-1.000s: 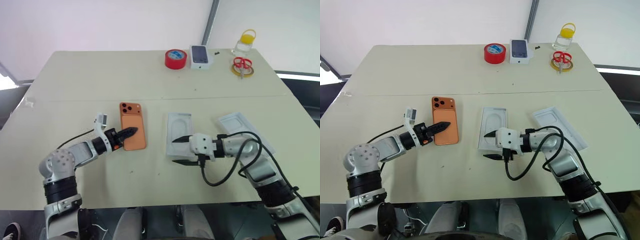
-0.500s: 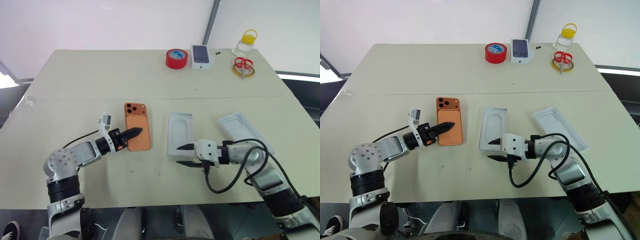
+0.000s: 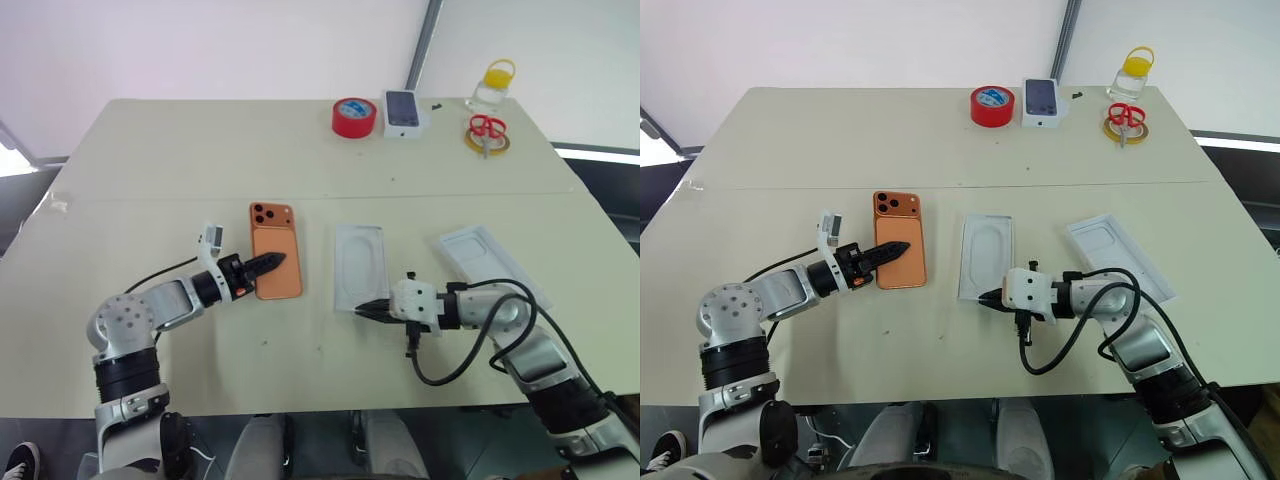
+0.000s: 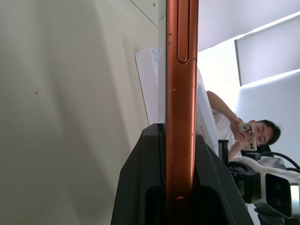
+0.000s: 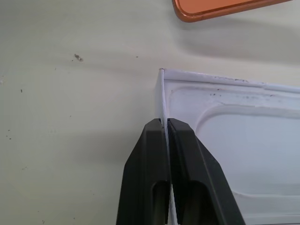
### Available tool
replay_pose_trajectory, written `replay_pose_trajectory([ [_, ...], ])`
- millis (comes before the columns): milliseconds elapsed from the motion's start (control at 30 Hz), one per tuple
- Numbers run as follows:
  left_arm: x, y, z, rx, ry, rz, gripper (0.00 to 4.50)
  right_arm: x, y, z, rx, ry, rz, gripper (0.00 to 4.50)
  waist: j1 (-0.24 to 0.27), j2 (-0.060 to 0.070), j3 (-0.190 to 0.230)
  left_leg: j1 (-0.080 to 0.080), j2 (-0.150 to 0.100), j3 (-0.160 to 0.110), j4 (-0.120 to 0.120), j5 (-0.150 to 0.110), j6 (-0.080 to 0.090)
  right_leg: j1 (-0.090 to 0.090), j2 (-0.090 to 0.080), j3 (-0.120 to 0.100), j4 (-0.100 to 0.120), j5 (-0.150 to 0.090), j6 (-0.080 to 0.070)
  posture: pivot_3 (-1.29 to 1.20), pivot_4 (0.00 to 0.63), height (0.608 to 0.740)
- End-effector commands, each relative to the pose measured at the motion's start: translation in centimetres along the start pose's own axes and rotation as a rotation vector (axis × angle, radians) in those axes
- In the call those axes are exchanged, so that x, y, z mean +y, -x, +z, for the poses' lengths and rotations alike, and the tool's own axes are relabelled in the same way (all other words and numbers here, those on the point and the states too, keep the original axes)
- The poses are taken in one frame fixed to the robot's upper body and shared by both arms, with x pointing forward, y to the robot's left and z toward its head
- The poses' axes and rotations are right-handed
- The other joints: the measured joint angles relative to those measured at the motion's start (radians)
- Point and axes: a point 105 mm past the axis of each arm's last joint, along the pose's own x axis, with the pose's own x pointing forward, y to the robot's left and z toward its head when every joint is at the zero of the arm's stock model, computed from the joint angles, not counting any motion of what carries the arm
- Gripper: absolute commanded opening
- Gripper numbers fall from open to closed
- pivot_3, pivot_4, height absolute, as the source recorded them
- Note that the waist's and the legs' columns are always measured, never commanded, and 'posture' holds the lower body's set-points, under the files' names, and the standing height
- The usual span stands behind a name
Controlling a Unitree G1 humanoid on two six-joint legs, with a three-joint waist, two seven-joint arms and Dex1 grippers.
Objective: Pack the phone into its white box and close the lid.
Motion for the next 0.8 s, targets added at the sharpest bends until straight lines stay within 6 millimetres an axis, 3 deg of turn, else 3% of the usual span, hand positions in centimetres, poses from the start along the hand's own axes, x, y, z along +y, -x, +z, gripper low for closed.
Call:
replay_pose_trajectory([
  [33, -1.3, 0.2, 1.1, -0.04, -0.012, -0.064, 0.0, -0.7, 0.1, 0.9, -0.024, 0.017, -0.023, 0.06, 0.0, 0.0, 0.0, 0.0, 0.0, 0.0, 0.0, 0.0, 0.0, 0.0, 0.0, 0.0, 0.0, 0.0, 0.0, 0.0, 0.15, 0.74],
  [133, -1.5, 0.1, 1.3, -0.046, -0.019, -0.067, 0.0, -0.7, -0.2, 1.5, -0.046, 0.021, -0.016, 0.06, 0.0, 0.0, 0.0, 0.0, 0.0, 0.0, 0.0, 0.0, 0.0, 0.0, 0.0, 0.0, 0.0, 0.0, 0.0, 0.0, 0.15, 0.74],
  [300, -5.6, -1.5, 3.8, -0.113, -0.032, -0.203, 0.0, -1.4, -2.8, 3.5, -0.091, 0.072, -0.023, 0.06, 0.001, -0.003, 0.002, 0.0, 0.0, -0.001, 0.001, 0.001, -0.001, 0.0, 0.0, 0.0, 0.0, 0.0, 0.0, 0.0, 0.15, 0.74],
  [400, -6.8, -2.3, 4.2, -0.119, -0.02, -0.239, 0.0, -1.5, -4.5, 4.3, -0.116, 0.083, -0.013, 0.06, -0.001, -0.002, 0.001, 0.0, 0.0, -0.001, 0.001, 0.001, -0.001, 0.0, 0.0, 0.0, 0.0, 0.002, 0.002, 0.0, 0.15, 0.74],
  [533, -6.7, -2.9, 3.3, -0.08, -0.033, -0.212, 0.0, -1.6, -5.4, 4.7, -0.132, 0.083, -0.015, 0.06, -0.002, -0.002, 0.001, -0.001, -0.001, -0.001, 0.0, 0.004, -0.006, 0.0, 0.0, 0.0, 0.0, 0.002, 0.003, 0.0, 0.15, 0.74],
  [800, -5.3, -2.5, 2.1, -0.047, -0.005, -0.173, 0.0, -1.8, -5.1, 4.3, -0.103, 0.072, -0.022, 0.06, -0.002, -0.002, 0.002, -0.001, -0.001, -0.001, 0.0, 0.001, -0.003, 0.0, 0.001, 0.0, 0.001, 0.002, 0.003, 0.0, 0.15, 0.74],
])
